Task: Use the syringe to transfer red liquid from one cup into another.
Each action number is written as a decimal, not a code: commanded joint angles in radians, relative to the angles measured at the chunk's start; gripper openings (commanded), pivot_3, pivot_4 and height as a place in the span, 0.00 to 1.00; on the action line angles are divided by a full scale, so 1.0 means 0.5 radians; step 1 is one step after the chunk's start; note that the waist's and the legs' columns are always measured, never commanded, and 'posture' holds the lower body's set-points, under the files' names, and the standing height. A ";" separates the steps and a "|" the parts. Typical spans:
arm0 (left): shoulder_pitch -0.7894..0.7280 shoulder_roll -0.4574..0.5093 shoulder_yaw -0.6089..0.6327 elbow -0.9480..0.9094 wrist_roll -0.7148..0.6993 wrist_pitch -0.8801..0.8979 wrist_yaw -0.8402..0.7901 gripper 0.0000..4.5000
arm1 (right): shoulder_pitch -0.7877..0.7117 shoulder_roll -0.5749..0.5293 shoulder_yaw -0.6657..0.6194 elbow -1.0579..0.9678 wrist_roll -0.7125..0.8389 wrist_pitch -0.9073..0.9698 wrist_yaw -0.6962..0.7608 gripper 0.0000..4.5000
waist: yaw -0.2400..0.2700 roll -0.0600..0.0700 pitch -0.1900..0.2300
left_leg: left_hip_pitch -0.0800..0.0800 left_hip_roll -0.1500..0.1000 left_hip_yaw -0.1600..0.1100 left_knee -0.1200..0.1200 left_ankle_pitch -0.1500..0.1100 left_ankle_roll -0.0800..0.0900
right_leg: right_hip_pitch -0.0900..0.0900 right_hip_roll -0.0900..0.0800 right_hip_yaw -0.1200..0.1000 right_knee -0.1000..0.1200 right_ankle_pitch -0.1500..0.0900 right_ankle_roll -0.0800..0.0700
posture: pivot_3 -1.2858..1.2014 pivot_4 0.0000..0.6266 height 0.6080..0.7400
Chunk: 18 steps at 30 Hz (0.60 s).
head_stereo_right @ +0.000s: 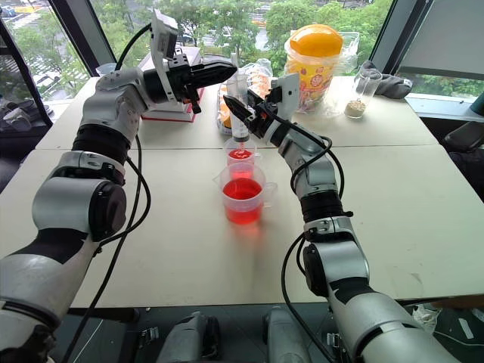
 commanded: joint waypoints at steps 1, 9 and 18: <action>-0.027 0.062 0.002 0.013 0.017 0.074 -0.011 0.19 | -0.108 0.013 -0.048 -0.121 0.062 -0.092 -0.005 0.31 | -0.001 0.000 0.000 | 0.000 0.000 0.000 0.000 0.000 0.000 | 0.000 0.000 0.000 0.000 0.000 0.000 | 0.52 0.24 1.00; 0.009 0.185 0.061 -0.081 -0.033 0.129 0.008 0.98 | -0.078 0.022 -0.035 -0.109 0.054 -0.096 0.004 0.31 | 0.000 0.000 0.000 | 0.000 0.000 0.000 0.000 0.000 0.000 | 0.000 0.000 0.000 0.000 0.000 0.000 | 0.52 0.24 1.00; 0.511 0.292 -0.011 -0.768 -0.121 0.444 -0.104 0.98 | -0.038 0.004 -0.039 -0.130 0.052 -0.063 -0.006 0.31 | -0.001 0.000 0.000 | 0.000 0.001 0.000 0.000 0.001 -0.001 | 0.000 0.000 0.000 0.003 0.000 0.000 | 0.52 0.24 1.00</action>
